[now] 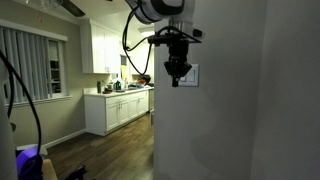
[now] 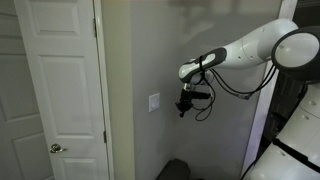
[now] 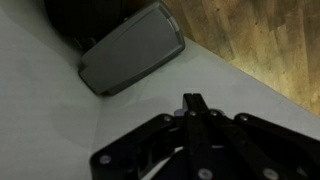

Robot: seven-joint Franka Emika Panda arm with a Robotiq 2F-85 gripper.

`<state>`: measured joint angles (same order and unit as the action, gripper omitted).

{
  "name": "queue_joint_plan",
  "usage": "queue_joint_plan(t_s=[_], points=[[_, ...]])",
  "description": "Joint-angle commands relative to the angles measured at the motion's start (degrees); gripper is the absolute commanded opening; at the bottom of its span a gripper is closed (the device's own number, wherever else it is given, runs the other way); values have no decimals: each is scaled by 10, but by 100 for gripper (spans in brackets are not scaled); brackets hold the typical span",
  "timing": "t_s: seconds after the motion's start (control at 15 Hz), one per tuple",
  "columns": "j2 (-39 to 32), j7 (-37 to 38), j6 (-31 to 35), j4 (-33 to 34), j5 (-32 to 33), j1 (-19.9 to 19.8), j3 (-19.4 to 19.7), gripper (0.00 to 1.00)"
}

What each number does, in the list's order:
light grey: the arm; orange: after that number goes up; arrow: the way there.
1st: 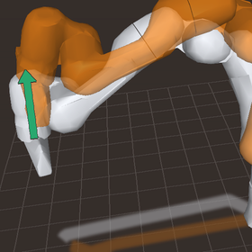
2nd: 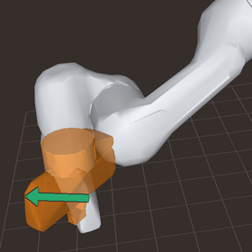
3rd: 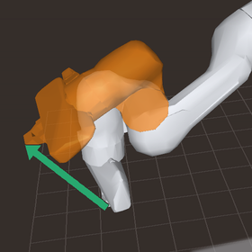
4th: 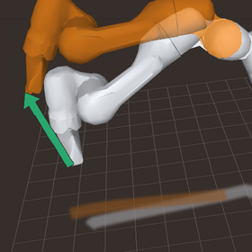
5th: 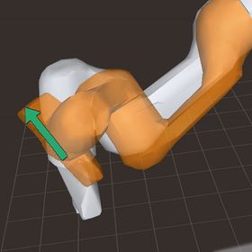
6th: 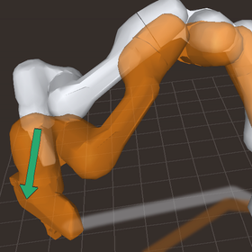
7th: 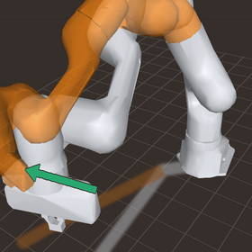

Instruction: Turn off the light

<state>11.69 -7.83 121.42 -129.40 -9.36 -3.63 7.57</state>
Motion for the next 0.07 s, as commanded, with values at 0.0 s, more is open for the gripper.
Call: queue_joint_plan(t_s=[0.0], points=[[0, 0, -2, 1, 0, -3, -3, 4]])
